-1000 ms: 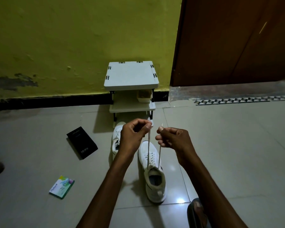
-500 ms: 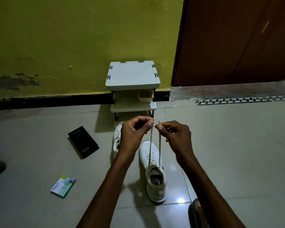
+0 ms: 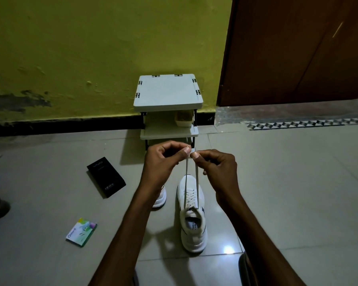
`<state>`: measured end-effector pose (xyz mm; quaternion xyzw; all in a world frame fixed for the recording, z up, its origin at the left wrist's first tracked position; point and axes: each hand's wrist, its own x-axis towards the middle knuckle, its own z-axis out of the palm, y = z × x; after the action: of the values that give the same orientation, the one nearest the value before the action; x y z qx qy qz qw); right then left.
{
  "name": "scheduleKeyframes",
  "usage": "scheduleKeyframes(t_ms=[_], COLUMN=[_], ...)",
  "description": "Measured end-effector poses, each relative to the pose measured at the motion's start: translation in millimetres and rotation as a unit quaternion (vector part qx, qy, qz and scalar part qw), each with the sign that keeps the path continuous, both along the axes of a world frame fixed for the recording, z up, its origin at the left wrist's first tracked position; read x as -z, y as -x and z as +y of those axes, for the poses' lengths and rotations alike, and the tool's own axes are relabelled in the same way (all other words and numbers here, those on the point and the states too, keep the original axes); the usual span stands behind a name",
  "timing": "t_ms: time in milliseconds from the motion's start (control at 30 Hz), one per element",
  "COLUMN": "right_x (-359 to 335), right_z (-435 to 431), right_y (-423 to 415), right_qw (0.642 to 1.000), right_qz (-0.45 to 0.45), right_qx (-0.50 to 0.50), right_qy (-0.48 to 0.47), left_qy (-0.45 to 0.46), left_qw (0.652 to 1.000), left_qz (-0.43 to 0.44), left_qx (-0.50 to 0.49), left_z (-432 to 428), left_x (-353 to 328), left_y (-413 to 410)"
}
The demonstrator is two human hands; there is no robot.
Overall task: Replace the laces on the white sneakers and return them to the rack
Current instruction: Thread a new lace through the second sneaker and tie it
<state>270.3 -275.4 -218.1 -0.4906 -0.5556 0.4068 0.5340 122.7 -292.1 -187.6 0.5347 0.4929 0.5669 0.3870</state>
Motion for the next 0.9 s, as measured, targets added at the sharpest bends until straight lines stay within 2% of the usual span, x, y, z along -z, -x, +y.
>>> scheduleKeyframes(t_ms=[267,433,633,767,900], right_x=[4.5,8.8,58.3,99.7,124.9], right_z=[-0.9,3.5,11.9,13.3,10.1], right_y=[3.1,-2.3,-12.4,-20.9,-25.8], right_qw=[1.0,0.998,0.989,0.976,0.941], right_qz=[-0.009,-0.014,-0.095,-0.144,-0.25], right_qx=[-0.008,-0.008,0.012,-0.012,-0.085], right_qy=[0.009,0.057,0.117,0.162,0.21], left_qy=[0.019,0.029,0.089,0.138,0.219], left_qw=[1.0,0.999,0.996,0.99,0.97], left_qz=[0.018,0.025,0.014,0.011,0.101], left_qx=[0.0,-0.019,-0.026,-0.032,-0.038], left_z=[0.7,5.6,17.4,18.0,14.5], left_x=[9.2,19.7,69.9,115.6,150.4], left_y=[7.1,2.8,-6.4,-7.8,-5.3])
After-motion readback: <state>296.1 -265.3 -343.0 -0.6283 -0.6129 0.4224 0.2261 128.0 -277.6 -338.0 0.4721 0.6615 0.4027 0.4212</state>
